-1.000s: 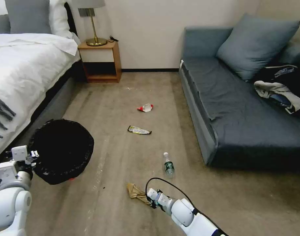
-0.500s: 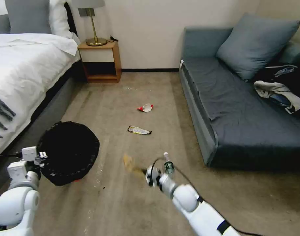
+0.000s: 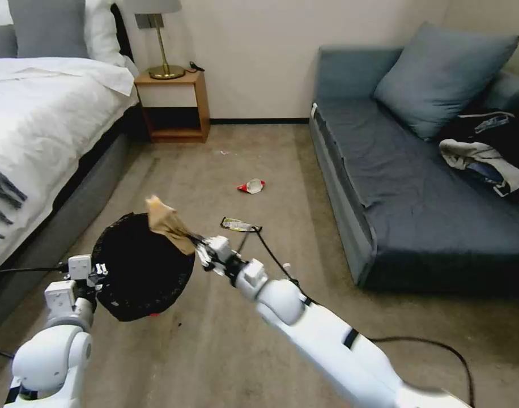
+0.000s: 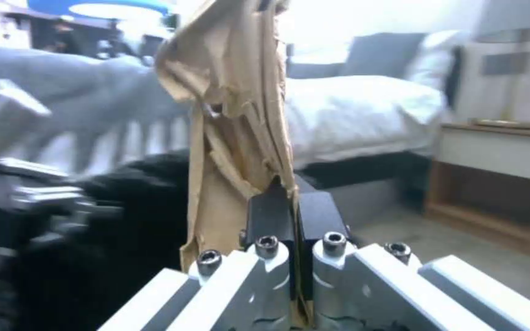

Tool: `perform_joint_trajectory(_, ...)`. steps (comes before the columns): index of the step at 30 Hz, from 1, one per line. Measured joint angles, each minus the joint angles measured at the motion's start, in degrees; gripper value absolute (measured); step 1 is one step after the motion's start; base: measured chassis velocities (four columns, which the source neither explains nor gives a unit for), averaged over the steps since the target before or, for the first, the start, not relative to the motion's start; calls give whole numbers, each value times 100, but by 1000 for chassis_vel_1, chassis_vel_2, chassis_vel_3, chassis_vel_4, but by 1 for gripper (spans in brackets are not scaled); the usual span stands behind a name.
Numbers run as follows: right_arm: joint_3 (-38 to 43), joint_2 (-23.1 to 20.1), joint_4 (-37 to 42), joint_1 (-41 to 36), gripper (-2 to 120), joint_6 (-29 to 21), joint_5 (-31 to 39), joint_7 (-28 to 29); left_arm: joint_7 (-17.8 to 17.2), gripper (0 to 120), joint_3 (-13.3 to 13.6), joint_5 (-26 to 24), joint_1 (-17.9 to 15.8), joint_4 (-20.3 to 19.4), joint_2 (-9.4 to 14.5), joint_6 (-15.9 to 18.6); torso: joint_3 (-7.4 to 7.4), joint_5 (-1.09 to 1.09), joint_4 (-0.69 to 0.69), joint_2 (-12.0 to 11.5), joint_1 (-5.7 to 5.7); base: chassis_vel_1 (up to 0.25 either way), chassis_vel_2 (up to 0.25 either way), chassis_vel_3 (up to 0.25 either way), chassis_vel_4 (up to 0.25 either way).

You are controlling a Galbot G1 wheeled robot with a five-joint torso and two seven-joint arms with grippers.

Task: Pick up the trash bin, then pick up the garbage on the floor and place it into the trash bin.

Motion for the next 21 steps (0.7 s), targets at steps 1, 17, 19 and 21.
perform_joint_trajectory(1,-254,69,-82,94,0,9,-3,0,7,5,10,-9,0,-30,-18,0,0,0,0,0,0,0,0,0,0)
perform_joint_trajectory(17,-621,274,-417,171,13,-209,-179,423,68,5,54,-193,79,-253,-87,28,0,1,-1,0,0,0,0,0,0)
perform_joint_trajectory(19,-560,198,-311,154,26,-286,-123,394,70,5,77,-187,60,-246,-88,29,0,1,-2,0,0,0,0,0,0)
perform_joint_trajectory(21,-531,147,-246,140,32,-339,-97,369,70,5,84,-186,48,-238,-88,29,0,1,-2,0,0,0,0,0,0)
